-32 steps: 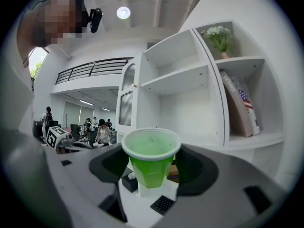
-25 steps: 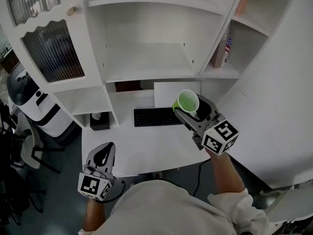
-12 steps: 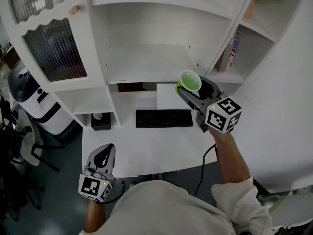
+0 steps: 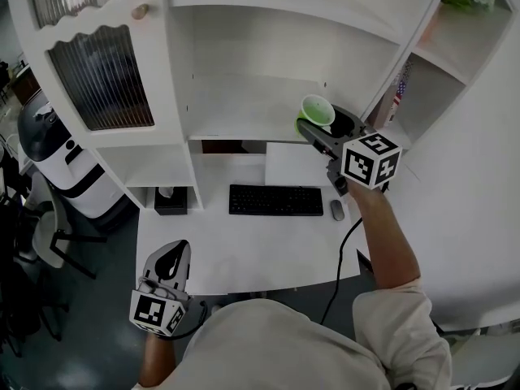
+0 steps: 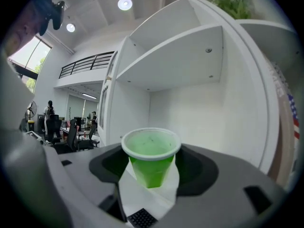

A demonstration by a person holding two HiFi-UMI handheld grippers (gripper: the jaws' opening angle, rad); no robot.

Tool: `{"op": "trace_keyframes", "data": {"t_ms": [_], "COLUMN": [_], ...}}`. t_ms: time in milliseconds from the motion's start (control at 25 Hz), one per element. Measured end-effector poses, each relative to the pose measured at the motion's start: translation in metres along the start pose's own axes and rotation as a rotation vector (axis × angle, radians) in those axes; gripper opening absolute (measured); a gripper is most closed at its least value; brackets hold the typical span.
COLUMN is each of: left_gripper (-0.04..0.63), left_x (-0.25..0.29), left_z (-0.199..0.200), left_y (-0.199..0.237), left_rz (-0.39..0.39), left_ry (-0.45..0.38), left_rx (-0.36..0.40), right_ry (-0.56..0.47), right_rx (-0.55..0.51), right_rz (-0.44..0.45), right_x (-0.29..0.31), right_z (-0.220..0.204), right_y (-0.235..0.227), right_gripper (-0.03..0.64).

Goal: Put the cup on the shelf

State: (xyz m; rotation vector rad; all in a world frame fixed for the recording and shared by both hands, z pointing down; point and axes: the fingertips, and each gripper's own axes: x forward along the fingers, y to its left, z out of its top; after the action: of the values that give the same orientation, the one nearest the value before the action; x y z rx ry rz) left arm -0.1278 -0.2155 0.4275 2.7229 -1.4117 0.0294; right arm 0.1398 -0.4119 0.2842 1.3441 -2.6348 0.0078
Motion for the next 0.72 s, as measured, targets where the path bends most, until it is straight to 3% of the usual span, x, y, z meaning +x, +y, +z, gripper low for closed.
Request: {"op": "trace_keyframes", "data": {"t_ms": [720], "left_gripper": [0.0], "left_x": [-0.023], "left_z": [-0.01], "left_y": [0.02], "left_rz": [0.101], "left_ry": [0.005], "left_rx": [-0.032], "right_ry": [0.099], "right_rx": [0.027], "right_rz": [0.039], "right_x": [0.078], "right_z": [-0.015], "right_y": [-0.015], "right_gripper": [0.313]}}
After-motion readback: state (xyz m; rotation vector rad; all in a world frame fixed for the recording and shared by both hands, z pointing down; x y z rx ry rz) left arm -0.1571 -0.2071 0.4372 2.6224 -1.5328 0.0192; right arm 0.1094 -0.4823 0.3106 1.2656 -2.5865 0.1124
